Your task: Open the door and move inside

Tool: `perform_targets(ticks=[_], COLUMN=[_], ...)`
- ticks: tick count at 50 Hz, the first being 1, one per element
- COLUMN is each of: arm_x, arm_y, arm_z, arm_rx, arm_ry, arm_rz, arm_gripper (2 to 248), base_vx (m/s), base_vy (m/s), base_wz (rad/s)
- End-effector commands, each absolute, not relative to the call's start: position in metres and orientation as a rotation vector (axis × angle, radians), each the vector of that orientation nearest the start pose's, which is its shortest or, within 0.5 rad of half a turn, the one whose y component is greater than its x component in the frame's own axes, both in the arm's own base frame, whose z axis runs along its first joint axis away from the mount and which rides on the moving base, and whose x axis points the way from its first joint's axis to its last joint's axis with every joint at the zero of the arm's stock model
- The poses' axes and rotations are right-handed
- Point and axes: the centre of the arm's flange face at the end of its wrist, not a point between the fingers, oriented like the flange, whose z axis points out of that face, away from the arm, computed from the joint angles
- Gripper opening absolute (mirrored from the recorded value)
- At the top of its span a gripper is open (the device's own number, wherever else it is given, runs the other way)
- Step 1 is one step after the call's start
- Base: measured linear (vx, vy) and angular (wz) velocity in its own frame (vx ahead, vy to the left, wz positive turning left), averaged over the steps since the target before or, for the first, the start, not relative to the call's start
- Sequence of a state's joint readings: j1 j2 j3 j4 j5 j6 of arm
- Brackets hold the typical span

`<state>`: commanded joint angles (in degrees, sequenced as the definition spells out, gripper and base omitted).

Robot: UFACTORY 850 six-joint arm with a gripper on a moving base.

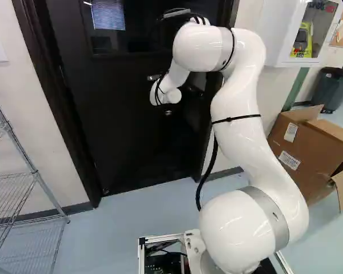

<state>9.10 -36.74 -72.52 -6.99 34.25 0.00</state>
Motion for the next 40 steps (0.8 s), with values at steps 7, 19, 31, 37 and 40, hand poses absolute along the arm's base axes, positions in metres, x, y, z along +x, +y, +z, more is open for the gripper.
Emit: perform_targets(ticks=[7, 19, 31, 37, 40], arm_x=[0.665, 0.641, 0.618, 0.606, 0.6], arm_y=[0.11, 0.103, 0.097, 0.094, 0.093], arm_z=[0.39, 0.394, 0.397, 0.399, 0.399], arm_rx=[-2.488, -2.508, -2.524, -2.532, -2.536], arm_ry=[-0.38, -0.375, -0.372, -0.37, -0.366], arm_rz=[-1.731, -1.709, -1.688, -1.679, -1.674], arm_gripper=[247, 247, 247, 247, 247], base_vx=[0.0, 0.0, 0.0, 0.0, 0.0], base_vy=[0.0, 0.0, 0.0, 0.0, 0.0], base_wz=[0.0, 0.0, 0.0, 0.0, 0.0])
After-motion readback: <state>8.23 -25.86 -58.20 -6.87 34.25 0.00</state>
